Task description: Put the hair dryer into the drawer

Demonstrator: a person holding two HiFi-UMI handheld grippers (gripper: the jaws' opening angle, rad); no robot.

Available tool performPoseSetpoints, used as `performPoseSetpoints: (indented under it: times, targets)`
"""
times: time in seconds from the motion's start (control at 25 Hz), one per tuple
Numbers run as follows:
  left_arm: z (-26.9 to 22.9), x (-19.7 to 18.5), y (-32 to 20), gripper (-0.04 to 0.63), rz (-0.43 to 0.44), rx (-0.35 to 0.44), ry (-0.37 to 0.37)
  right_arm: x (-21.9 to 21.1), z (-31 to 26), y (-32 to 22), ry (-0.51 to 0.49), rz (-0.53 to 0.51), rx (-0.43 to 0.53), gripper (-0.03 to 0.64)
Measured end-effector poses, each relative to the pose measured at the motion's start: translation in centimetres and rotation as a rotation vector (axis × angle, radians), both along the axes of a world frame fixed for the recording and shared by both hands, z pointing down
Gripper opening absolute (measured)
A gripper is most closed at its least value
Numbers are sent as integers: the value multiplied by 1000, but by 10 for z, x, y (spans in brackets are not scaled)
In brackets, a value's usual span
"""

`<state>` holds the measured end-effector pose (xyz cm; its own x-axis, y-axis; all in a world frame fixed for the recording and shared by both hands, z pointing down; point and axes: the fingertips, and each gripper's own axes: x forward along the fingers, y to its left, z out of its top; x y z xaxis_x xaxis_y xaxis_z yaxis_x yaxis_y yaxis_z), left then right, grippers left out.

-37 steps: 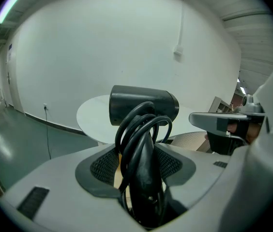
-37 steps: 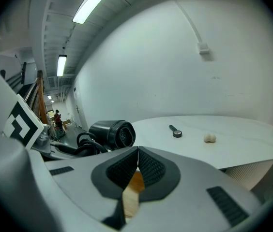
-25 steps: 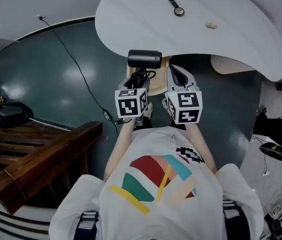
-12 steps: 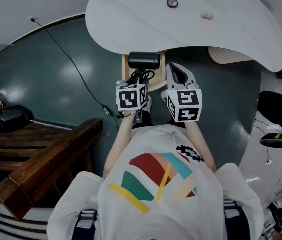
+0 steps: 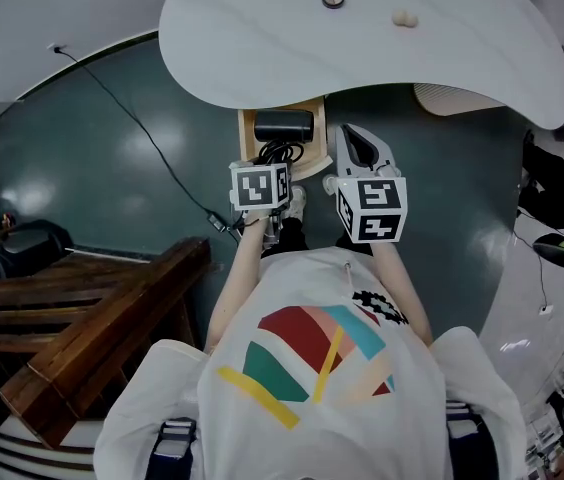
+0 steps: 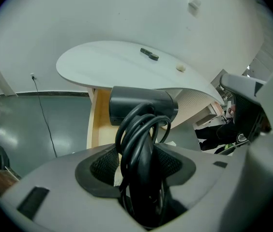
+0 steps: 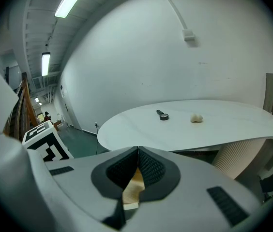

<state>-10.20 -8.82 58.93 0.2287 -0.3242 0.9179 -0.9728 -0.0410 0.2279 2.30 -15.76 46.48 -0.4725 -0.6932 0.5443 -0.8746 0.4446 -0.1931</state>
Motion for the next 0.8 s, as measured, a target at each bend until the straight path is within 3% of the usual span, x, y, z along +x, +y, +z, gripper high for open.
performPoseSetpoints:
  times: [0.8]
  targets:
    - [49,-10,-49,236,68,-158,-57,6,5,-10,6,32,-7,11]
